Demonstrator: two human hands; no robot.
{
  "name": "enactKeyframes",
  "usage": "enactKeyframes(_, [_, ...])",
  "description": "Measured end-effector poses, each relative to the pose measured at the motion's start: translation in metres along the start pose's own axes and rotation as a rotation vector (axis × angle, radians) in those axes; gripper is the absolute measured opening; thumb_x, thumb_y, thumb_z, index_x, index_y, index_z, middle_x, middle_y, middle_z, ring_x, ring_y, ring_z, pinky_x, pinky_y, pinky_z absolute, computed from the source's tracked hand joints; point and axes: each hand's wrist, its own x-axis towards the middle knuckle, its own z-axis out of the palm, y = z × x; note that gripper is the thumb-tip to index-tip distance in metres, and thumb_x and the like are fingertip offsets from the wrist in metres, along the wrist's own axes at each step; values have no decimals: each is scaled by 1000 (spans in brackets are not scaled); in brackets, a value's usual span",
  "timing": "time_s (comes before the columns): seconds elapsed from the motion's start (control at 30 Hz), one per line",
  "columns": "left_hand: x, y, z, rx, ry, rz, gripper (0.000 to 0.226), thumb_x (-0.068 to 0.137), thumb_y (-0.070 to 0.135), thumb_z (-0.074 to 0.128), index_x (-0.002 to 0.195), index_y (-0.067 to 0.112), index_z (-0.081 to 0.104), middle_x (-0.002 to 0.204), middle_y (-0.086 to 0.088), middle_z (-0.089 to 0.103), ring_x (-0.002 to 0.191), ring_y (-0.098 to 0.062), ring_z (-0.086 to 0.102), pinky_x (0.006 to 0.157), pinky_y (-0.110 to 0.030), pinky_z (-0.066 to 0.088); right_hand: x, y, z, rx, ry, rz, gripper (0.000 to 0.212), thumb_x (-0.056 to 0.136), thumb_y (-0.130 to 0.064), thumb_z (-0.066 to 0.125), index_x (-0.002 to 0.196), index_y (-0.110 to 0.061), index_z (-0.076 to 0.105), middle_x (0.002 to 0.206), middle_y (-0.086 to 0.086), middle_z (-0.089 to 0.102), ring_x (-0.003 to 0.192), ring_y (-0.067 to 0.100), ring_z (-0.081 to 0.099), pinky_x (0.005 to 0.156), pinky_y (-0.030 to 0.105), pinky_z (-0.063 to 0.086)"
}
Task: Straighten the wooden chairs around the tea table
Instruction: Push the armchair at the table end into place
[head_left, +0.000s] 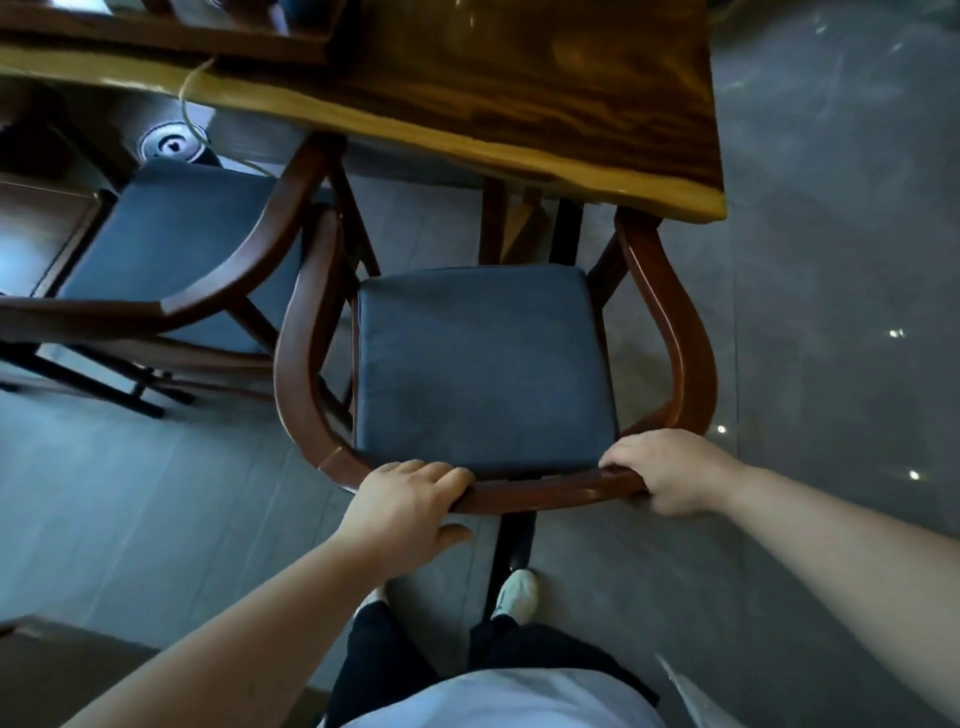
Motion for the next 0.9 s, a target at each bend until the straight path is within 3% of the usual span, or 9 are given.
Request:
enactKeyframes(0.13, [4,-9,8,33,88,82,38,79,57,52,77,20,58,64,8,60,53,-21,60,41,-28,46,-3,3,12,-48,112,-23,34,72,-24,57,104,-24,66,101,-5,70,96,20,64,81,39,51])
enactKeyframes(0.33, [4,-18,11,-4,114,157,33,80,53,55,74,20,56,65,7,61,54,-21,61,38,-28,45,-4,-8,13,76,158,81,23,65,-29,49,80,-25,66,83,-7,68,83,17,62,71,36,50])
enactKeyframes(0.53, [3,-20,14,-27,140,171,32,80,49,58,73,19,53,63,6,60,51,-22,59,37,-29,44,-4,-13,19,44,186,187,25,67,-22,55,88,-29,68,87,-10,69,89,13,62,74,35,53])
enactKeyframes(0.73, [-27,-42,11,-35,143,207,40,93,53,49,74,19,60,64,7,62,53,-18,58,40,-30,46,-6,-50,31,-20,216,96,36,67,-25,50,98,-30,67,99,-13,70,95,14,63,77,32,52])
enactKeyframes(0.9, [-37,-64,5,-49,98,265,43,97,52,41,79,20,63,70,9,65,59,-16,61,43,-31,49,-3,-71,41,-13,245,112,29,71,-26,53,98,-28,66,95,-11,70,92,16,63,75,32,51])
